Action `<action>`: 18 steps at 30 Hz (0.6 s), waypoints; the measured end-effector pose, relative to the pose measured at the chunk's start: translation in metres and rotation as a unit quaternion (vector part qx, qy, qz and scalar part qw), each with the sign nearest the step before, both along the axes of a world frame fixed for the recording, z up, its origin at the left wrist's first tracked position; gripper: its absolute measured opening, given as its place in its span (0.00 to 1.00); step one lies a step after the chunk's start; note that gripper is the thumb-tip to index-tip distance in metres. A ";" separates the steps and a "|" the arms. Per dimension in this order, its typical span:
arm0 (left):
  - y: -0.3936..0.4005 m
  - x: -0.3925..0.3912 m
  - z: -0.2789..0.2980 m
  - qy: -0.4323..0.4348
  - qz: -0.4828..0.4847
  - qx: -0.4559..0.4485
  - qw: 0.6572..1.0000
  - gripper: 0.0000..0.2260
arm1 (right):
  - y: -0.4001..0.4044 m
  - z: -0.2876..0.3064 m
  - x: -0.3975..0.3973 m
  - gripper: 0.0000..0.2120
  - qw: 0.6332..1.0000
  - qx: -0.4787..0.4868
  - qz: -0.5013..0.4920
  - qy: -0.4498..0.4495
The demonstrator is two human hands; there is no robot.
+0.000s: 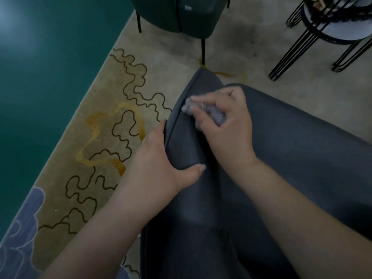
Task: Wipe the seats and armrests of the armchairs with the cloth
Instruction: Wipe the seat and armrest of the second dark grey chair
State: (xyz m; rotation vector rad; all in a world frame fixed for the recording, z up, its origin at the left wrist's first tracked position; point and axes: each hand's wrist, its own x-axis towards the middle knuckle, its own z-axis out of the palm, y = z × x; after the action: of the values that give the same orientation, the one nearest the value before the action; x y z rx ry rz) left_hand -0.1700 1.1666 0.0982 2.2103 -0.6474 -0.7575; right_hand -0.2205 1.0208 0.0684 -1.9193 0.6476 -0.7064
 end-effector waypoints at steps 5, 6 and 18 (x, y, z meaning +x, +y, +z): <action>-0.005 0.003 -0.003 -0.003 0.020 -0.019 1.000 0.32 | 0.023 -0.009 -0.034 0.08 0.999 0.032 0.031 -0.018; -0.004 0.002 -0.004 -0.003 0.023 -0.025 0.999 0.33 | 0.014 -0.008 -0.025 0.08 0.999 0.024 0.028 -0.013; 0.001 -0.001 -0.007 -0.003 0.019 -0.061 0.998 0.47 | 0.004 -0.014 -0.019 0.08 0.998 0.035 0.033 -0.031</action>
State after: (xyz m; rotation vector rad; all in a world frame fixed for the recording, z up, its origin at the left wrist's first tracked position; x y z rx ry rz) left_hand -0.1707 1.1671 0.0912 2.1088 -0.6354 -0.6731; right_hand -0.2396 1.0252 0.0542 -1.8390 0.5606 -0.6901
